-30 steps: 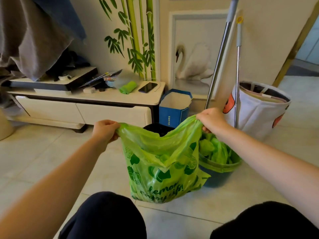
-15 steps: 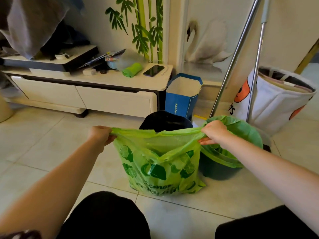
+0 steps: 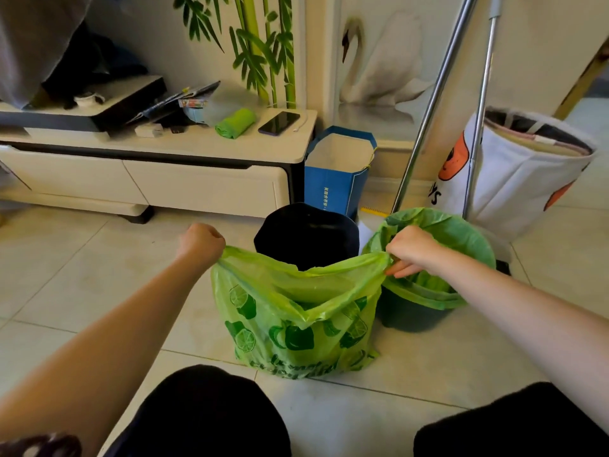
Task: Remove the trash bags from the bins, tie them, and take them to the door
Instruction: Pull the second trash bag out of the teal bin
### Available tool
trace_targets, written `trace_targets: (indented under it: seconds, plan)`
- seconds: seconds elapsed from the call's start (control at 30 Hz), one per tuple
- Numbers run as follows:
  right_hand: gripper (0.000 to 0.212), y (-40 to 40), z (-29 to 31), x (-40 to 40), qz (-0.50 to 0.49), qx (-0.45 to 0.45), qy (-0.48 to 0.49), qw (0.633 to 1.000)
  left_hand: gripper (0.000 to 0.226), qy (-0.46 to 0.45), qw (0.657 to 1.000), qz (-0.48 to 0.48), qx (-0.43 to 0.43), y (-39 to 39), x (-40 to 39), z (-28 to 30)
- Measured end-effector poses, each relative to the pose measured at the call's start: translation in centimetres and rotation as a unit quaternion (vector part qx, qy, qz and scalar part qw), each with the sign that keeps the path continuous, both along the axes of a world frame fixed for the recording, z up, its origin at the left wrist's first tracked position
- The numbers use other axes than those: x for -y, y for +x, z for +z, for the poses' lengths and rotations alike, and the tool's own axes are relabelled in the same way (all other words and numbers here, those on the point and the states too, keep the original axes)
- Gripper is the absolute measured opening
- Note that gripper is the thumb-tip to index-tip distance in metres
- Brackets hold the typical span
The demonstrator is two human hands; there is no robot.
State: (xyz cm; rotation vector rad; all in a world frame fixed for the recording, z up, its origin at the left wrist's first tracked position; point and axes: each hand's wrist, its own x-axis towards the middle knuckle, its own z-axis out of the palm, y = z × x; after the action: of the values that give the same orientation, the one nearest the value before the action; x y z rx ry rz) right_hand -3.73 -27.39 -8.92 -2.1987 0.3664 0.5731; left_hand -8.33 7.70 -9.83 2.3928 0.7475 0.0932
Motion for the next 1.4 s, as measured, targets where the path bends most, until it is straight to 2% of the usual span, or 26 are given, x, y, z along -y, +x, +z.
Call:
trace_targets:
  seconds: [0.1, 0.2, 0.33, 0.47, 0.57, 0.73, 0.83, 0.9, 0.97, 1.07, 1.17, 1.23, 1.4]
  plan:
    - [0.026, -0.2, 0.5, 1.5, -0.001, 0.0, 0.017, 1.0, 0.017, 0.022, 1.0, -0.022, 0.001, 0.9, 1.9, 0.9]
    - [0.027, 0.1, 0.8, 3.6, -0.021, -0.006, 0.031, 0.999, 0.013, -0.048, 0.998, -0.033, 0.025, 2.0, 5.1, 1.8]
    - [0.025, 1.2, 0.5, 6.7, -0.044, -0.001, 0.049, 0.998, 0.009, -0.138, 0.987, -0.076, 0.016, 3.9, 10.5, 2.2]
    - [0.022, 2.7, -0.8, 10.4, -0.068, 0.009, 0.044, 0.997, 0.006, -0.24, 0.962, -0.126, -0.033, 5.8, 16.7, 1.1]
    - [0.011, 3.6, -2.0, 13.0, -0.093, 0.005, 0.022, 0.995, 0.009, -0.258, 0.95, -0.156, -0.076, 6.8, 21.0, -0.4]
    - [0.01, 4.8, -3.8, 17.3, -0.127, 0.028, -0.011, 0.991, 0.022, -0.28, 0.941, -0.119, -0.145, 7.9, 25.6, -4.2]
    - [0.014, 5.5, -4.9, 19.7, -0.141, 0.061, -0.047, 0.987, 0.014, -0.29, 0.934, -0.098, -0.186, 7.8, 27.4, -5.8]
    - [0.018, 5.8, -5.5, 20.9, -0.148, 0.059, -0.058, 0.986, 0.038, -0.313, 0.923, -0.085, -0.209, 8.0, 28.2, -7.0]
    - [0.022, 6.0, -6.4, 21.4, -0.172, 0.011, -0.014, 0.985, 0.047, -0.356, 0.911, -0.062, -0.198, 8.2, 28.8, -7.8]
    - [0.035, 6.8, -7.9, 22.1, -0.227, -0.081, 0.064, 0.968, 0.044, -0.411, 0.903, 0.01, -0.129, 8.6, 29.1, -8.6]
    - [0.047, 7.7, -9.3, 22.9, -0.265, -0.118, 0.142, 0.946, 0.027, -0.427, 0.898, 0.058, -0.083, 9.1, 29.2, -9.4]
    - [0.043, 8.0, -9.3, 22.9, -0.268, -0.125, 0.155, 0.943, 0.015, -0.425, 0.9, 0.063, -0.079, 9.2, 29.3, -9.5]
    - [0.015, 9.2, -9.9, 23.4, -0.266, -0.111, 0.167, 0.943, 0.007, -0.404, 0.909, 0.074, -0.077, 9.2, 29.7, -9.4]
